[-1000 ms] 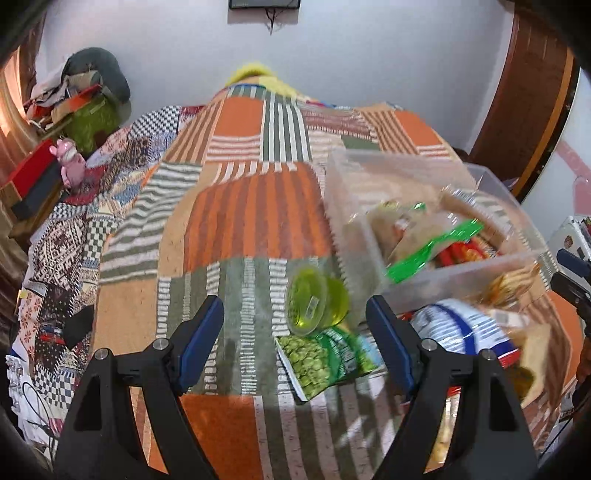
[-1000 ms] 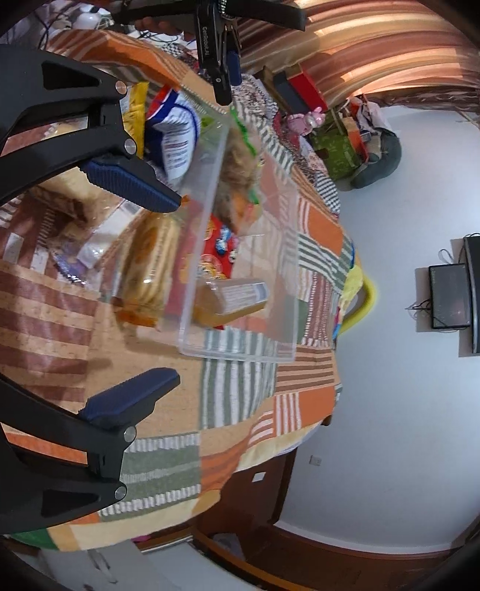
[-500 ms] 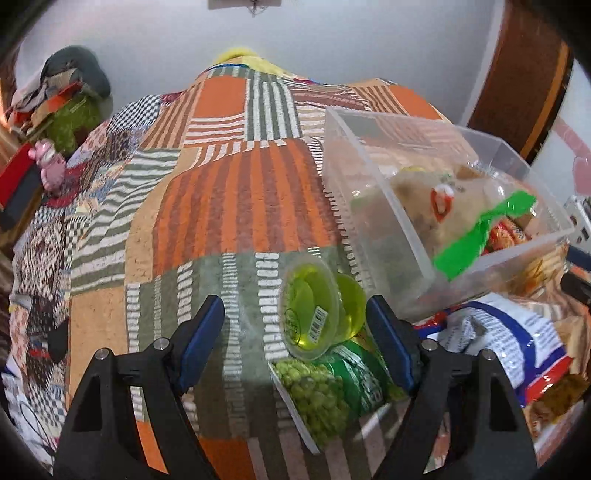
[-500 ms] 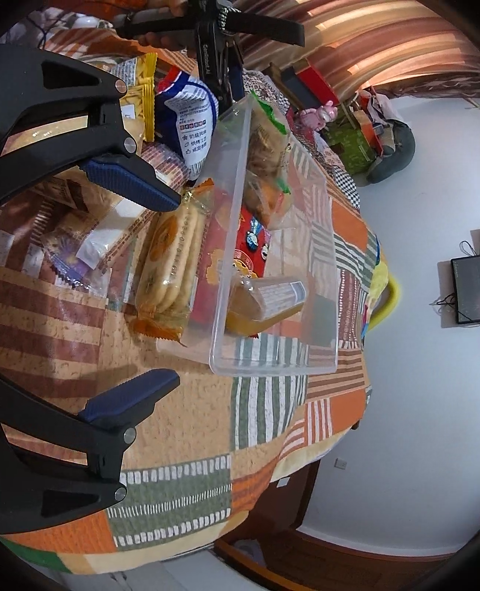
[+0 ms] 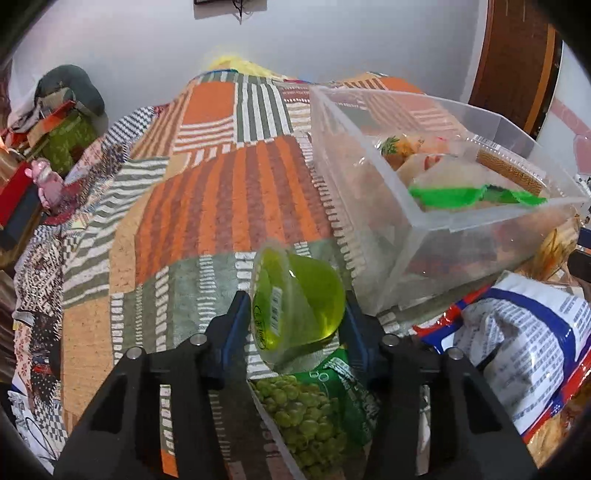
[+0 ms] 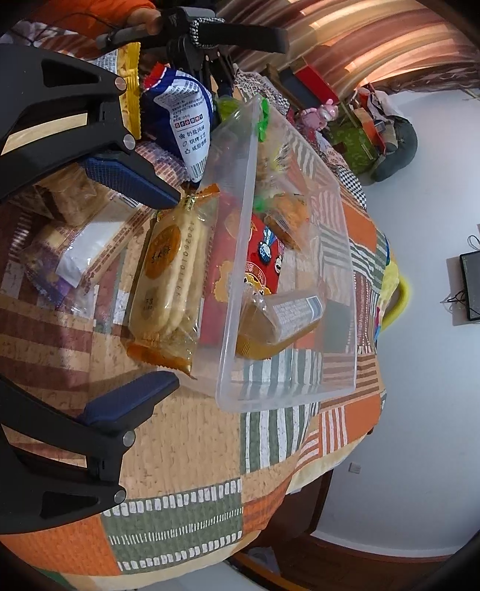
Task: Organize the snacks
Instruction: 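Grasp the green jelly cup with the left tool while the right grasps the wrapped cracker block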
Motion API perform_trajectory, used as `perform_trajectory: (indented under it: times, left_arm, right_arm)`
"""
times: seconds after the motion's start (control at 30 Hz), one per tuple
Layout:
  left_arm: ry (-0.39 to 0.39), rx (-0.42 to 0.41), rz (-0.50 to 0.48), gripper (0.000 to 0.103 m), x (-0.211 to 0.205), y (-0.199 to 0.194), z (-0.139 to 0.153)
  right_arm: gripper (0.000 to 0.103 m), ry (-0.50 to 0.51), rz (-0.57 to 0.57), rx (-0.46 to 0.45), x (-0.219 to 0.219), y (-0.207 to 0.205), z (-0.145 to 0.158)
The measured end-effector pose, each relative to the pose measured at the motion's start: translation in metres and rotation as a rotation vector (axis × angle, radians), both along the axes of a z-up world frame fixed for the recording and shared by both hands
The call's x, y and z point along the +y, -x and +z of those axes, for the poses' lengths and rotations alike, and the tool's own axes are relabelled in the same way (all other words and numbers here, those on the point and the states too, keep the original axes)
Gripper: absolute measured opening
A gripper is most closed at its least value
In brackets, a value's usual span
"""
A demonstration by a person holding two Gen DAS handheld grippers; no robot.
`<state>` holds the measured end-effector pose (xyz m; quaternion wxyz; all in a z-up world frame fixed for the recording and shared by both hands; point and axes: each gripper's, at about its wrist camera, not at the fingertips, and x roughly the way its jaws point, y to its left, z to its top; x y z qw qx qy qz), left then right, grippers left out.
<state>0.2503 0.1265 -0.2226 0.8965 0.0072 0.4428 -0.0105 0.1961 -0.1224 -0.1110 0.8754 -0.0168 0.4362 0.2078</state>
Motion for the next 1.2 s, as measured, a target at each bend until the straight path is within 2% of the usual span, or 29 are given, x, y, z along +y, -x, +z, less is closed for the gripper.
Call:
perform_trajectory:
  times: [0.17,0.2,0.3,0.33,0.43,0.57,0.67,0.73,0.77,0.93,1.13,1.2]
  left_arm:
    - [-0.014,-0.031,0.000,0.042,-0.001,0.009,0.006]
    - [-0.014,-0.035,0.000,0.041,0.000,0.013,0.007]
    - [-0.002,-0.044,0.008,0.040,0.003,0.025,0.014]
    - [0.009,-0.040,0.011,0.040,0.005,0.030,0.017]
    - [0.024,-0.037,0.029,0.040,0.011,0.042,0.022]
    - [0.044,-0.047,0.053,0.040,0.018,0.062,0.031]
    - [0.052,-0.067,0.070,0.040,0.020,0.076,0.041]
    - [0.060,-0.082,0.075,0.040,0.020,0.086,0.047]
    - [0.060,-0.091,0.075,0.040,0.018,0.091,0.051]
    - [0.070,-0.121,0.051,0.040,0.007,0.111,0.068]
    - [0.062,-0.148,0.013,0.040,-0.011,0.126,0.081]
    - [0.064,-0.154,0.002,0.040,-0.016,0.129,0.084]
  right_arm:
    - [0.087,0.006,-0.016,-0.009,0.000,0.000,0.001]
    - [0.084,0.009,-0.019,-0.012,0.000,-0.001,0.001]
    - [0.059,0.008,0.001,-0.010,-0.002,0.001,0.001]
    - [0.054,0.004,0.010,-0.006,-0.003,0.002,0.001]
    - [0.049,0.002,0.030,-0.002,-0.006,0.007,0.003]
    - [0.050,-0.043,0.016,0.010,-0.017,0.017,0.010]
    - [0.065,-0.044,0.015,-0.014,-0.019,0.026,0.020]
    - [0.080,-0.066,0.022,-0.033,-0.018,0.036,0.028]
    - [0.081,-0.076,0.032,-0.035,-0.016,0.040,0.030]
    - [0.081,-0.050,0.104,-0.003,0.012,0.054,0.021]
    - [0.083,-0.025,0.115,0.052,0.020,0.053,-0.004]
    - [0.076,-0.023,0.115,0.047,0.019,0.054,-0.001]
